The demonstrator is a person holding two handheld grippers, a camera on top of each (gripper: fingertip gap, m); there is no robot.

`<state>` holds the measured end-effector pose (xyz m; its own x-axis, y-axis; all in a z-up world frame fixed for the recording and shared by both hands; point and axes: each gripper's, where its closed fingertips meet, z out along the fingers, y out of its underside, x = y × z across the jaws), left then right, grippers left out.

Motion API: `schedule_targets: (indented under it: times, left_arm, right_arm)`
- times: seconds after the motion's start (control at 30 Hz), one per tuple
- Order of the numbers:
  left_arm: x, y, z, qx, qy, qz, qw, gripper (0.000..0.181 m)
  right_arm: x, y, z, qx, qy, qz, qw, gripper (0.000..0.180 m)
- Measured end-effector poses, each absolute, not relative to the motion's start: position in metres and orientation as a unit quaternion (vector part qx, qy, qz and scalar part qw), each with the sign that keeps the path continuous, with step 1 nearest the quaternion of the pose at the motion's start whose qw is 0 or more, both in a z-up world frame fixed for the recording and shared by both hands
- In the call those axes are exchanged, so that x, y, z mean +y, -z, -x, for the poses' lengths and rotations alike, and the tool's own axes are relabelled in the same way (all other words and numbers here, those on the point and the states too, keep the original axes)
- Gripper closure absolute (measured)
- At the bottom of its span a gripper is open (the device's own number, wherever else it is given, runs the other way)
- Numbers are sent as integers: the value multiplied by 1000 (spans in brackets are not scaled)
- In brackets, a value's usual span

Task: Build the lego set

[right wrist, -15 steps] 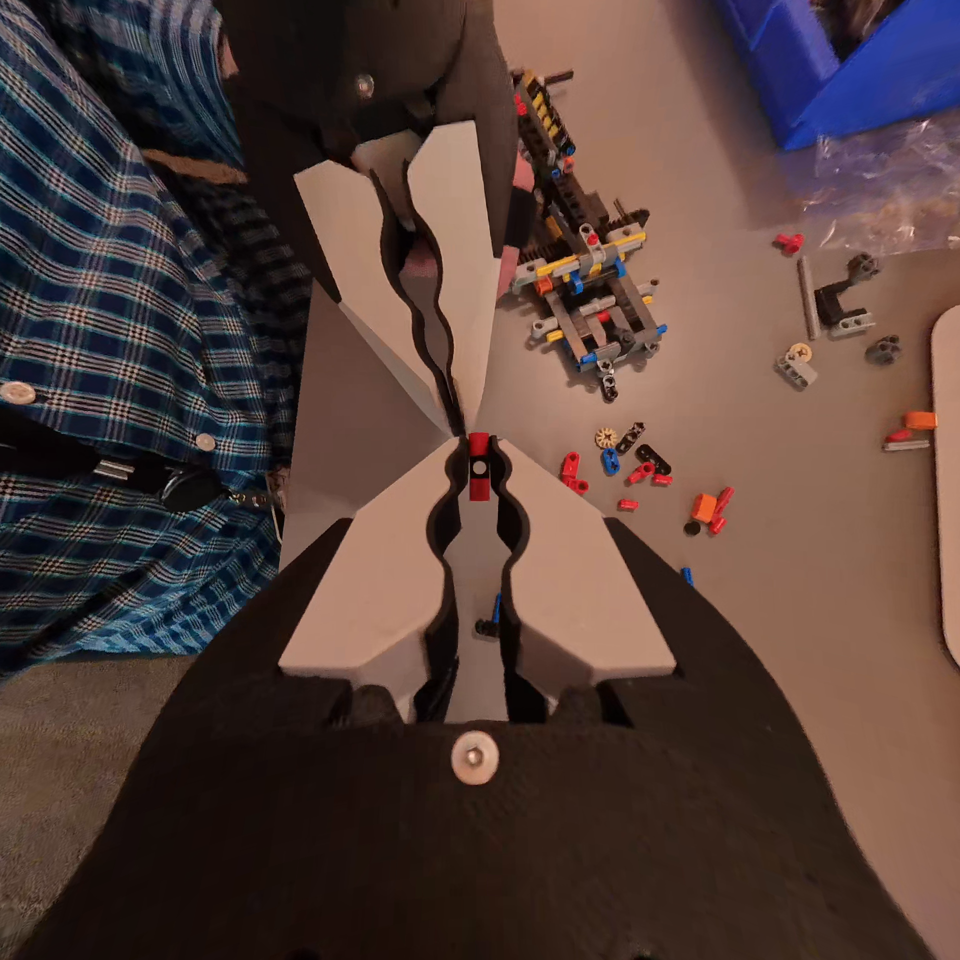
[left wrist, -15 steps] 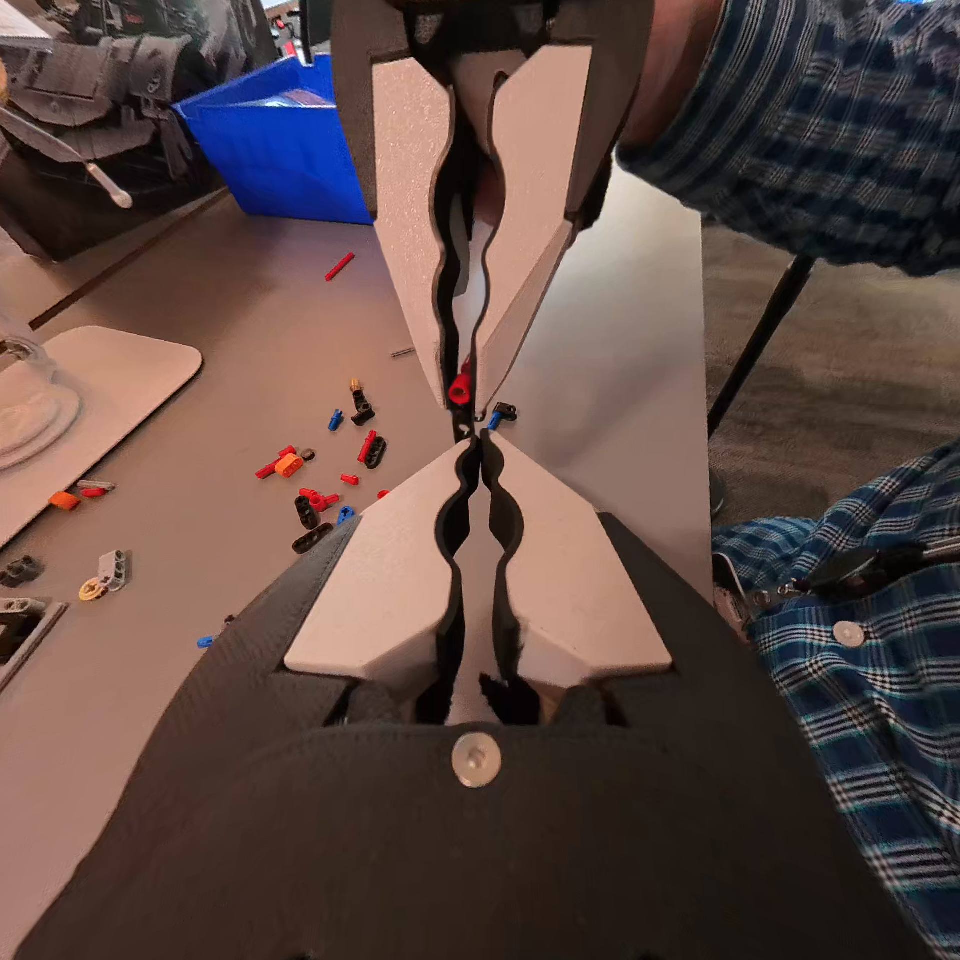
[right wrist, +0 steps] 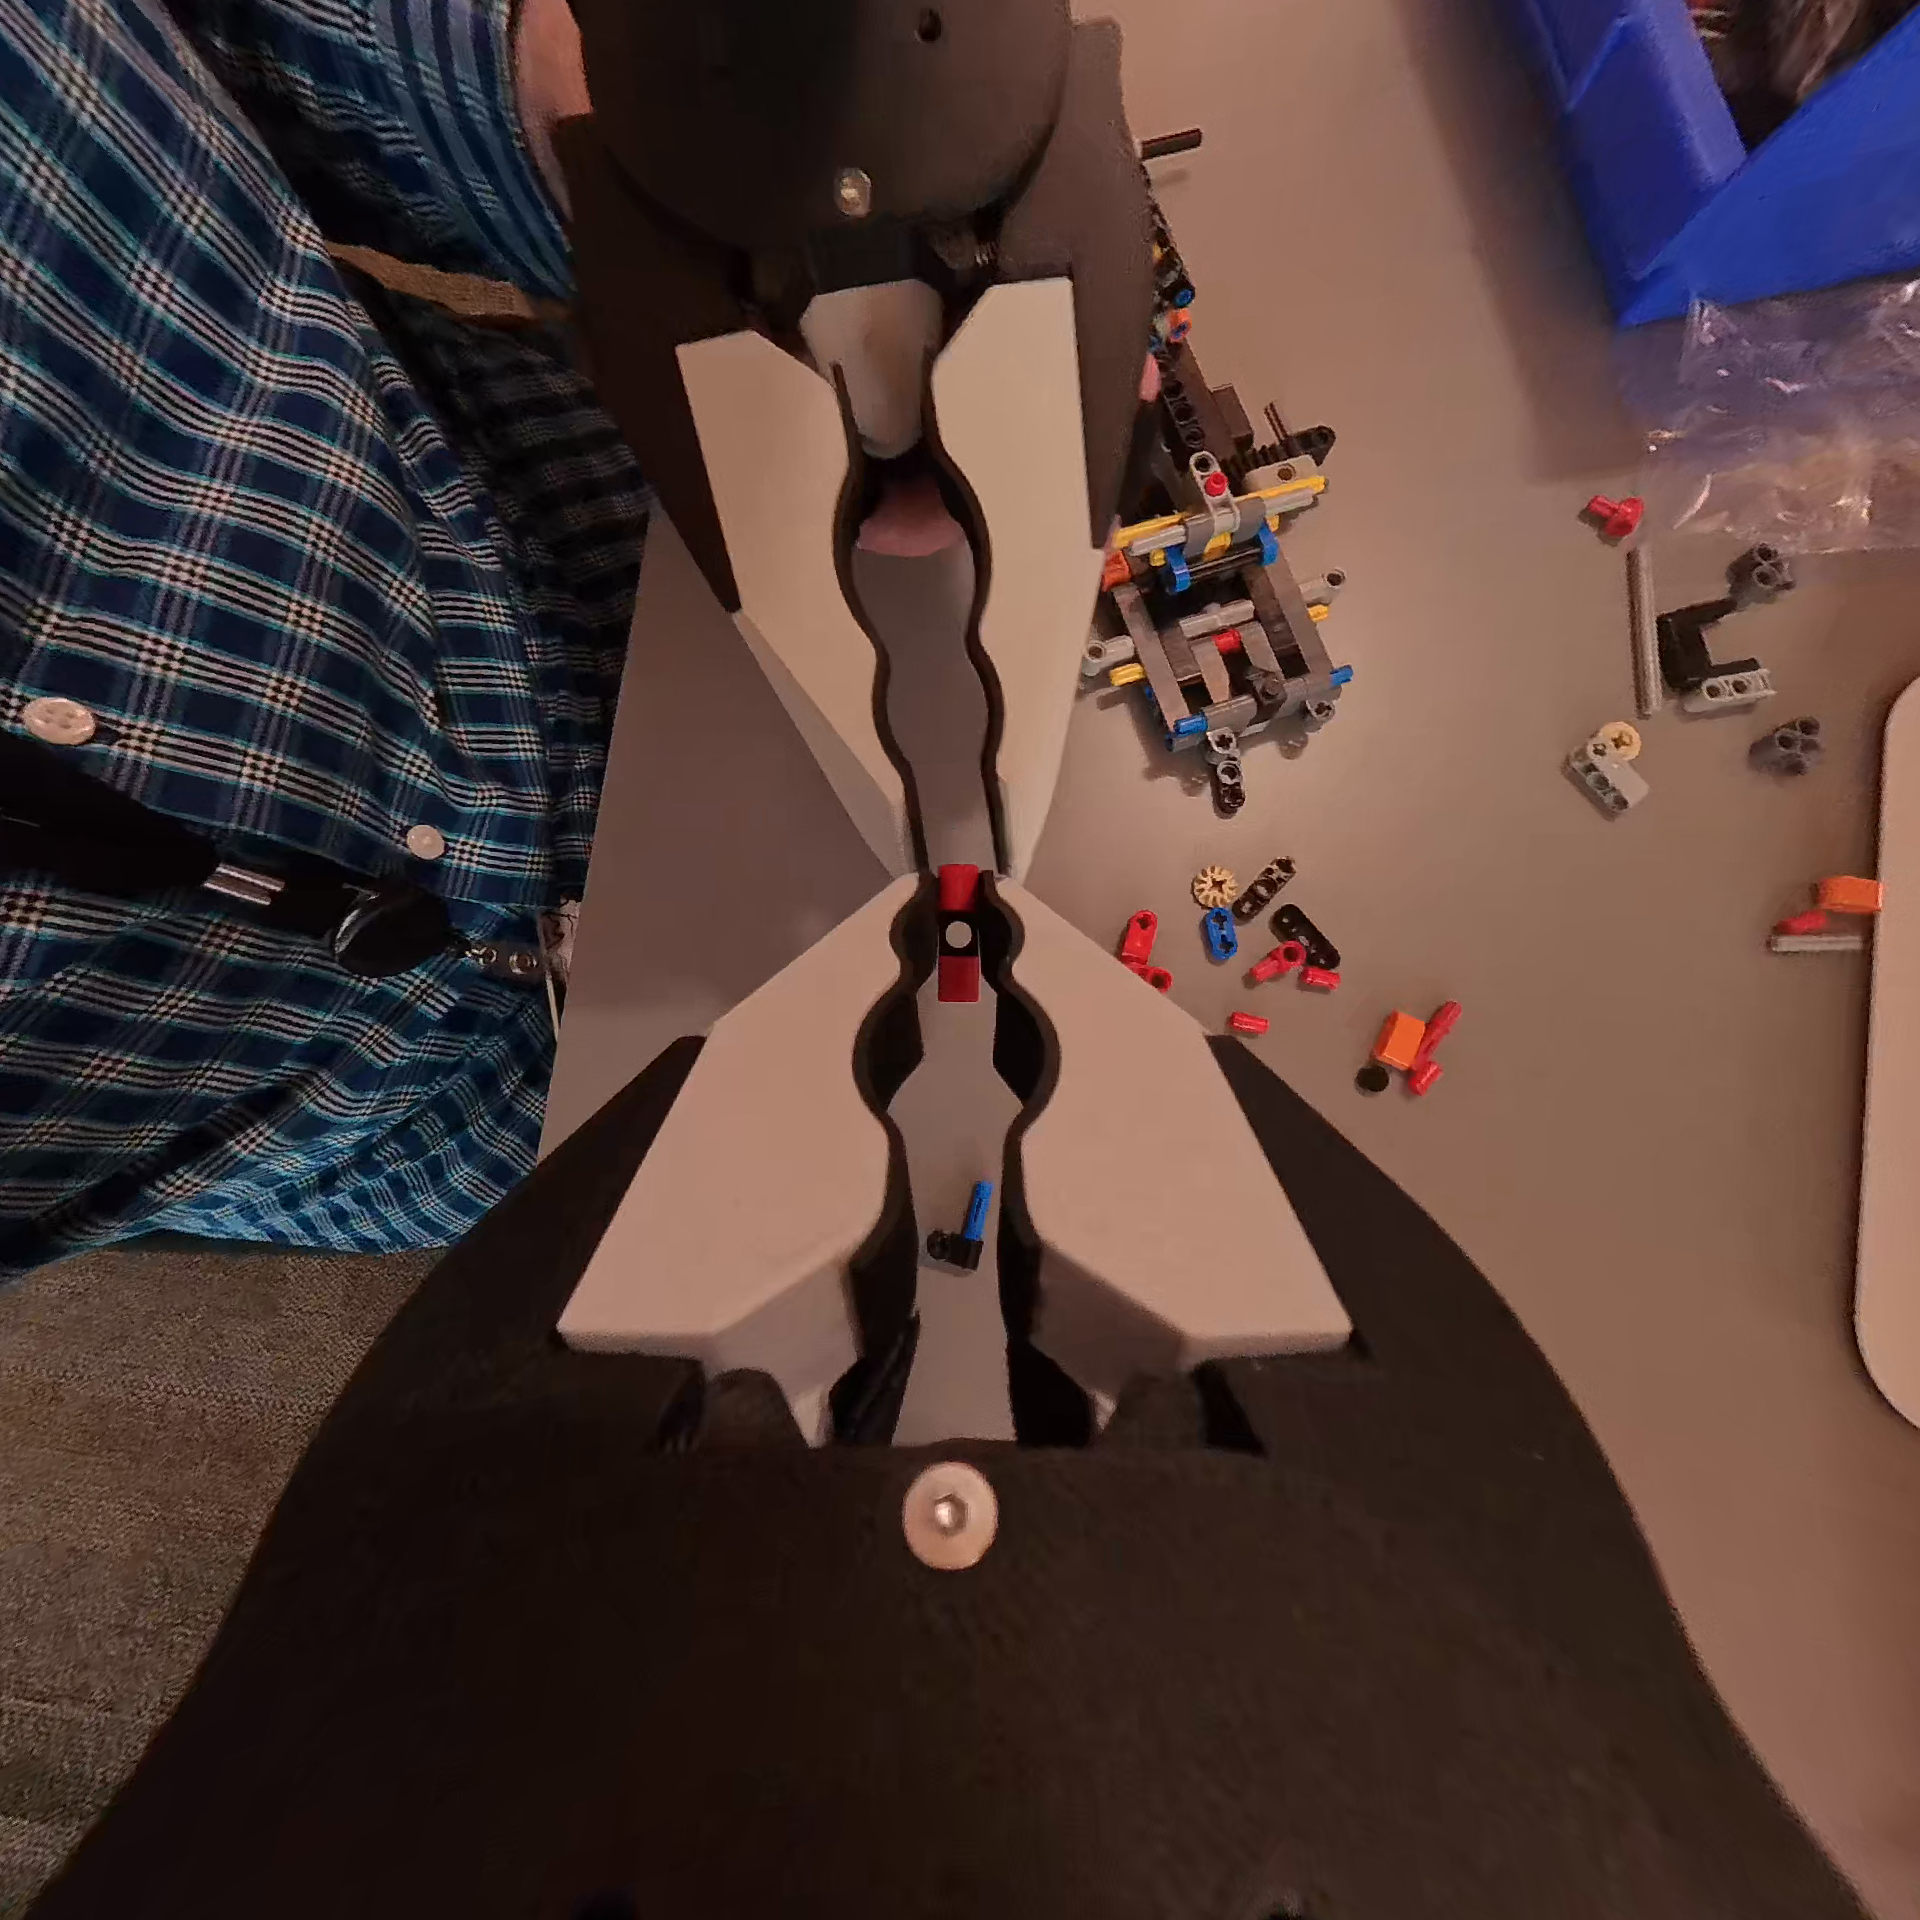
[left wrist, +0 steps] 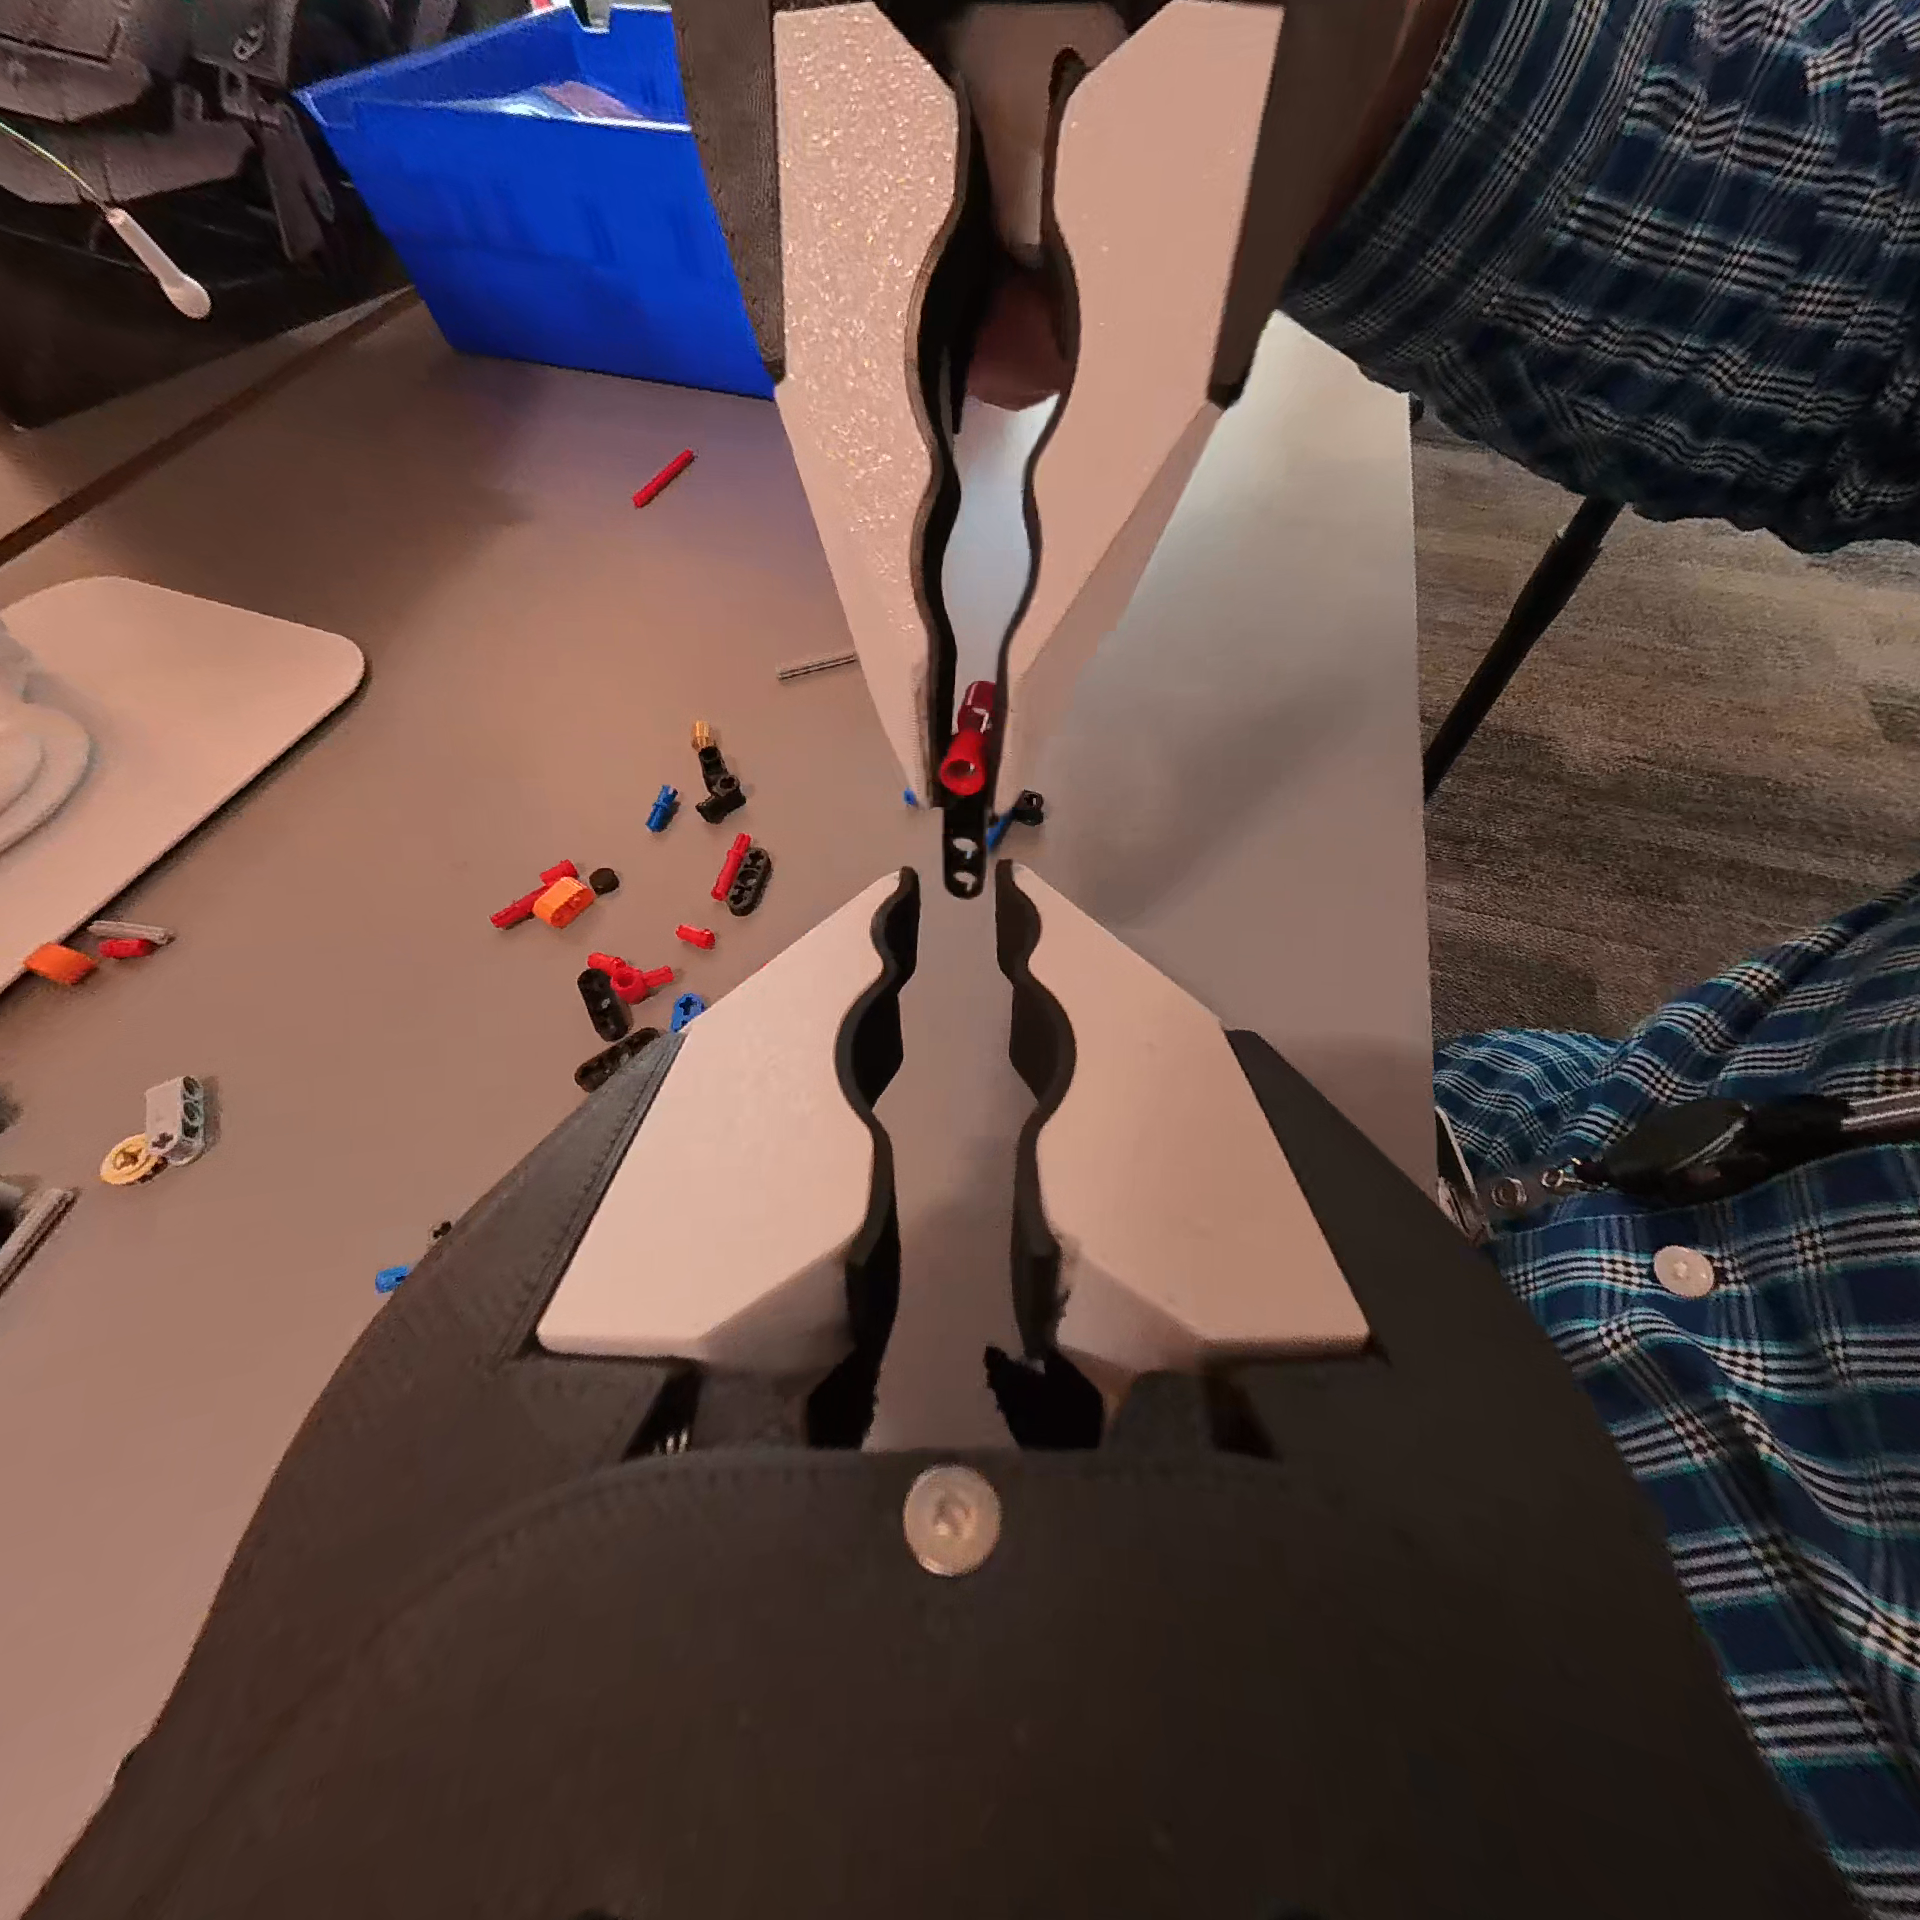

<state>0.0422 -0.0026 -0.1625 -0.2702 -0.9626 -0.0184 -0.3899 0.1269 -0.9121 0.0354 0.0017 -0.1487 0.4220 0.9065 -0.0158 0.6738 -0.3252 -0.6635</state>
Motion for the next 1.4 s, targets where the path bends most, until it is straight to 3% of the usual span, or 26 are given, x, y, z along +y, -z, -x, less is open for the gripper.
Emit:
schedule_targets:
  times: [0.27,0.37,0.7,0.83,0.9,1.03,1.23,1.4]
  left_arm:
    - [-2,164,-45,660,428,514,342,175]
    - [5,155,-45,612,472,538,338,175]
    - [-1,133,-45,533,581,536,301,175]
    - [-8,128,-44,531,595,521,305,175]
    - [-9,124,-41,543,583,509,327,174]
    - [-9,132,-37,607,494,493,380,151]
    - [-24,148,-26,668,455,487,331,166]
    - [-29,174,-12,702,419,502,282,169]
  right_arm:
    - [8,149,-33,-486,-208,793,303,174]
    - [24,137,-46,-430,-203,808,348,141]
    - [14,131,-40,-336,-328,780,415,172]
    - [10,128,-39,-341,-336,773,415,175]
    - [7,127,-39,-345,-340,775,406,175]
    - [-2,141,-42,-382,-301,794,365,175]
    - [-19,169,-26,-444,-263,815,264,175]
    - [-26,201,-12,-454,-276,829,172,175]
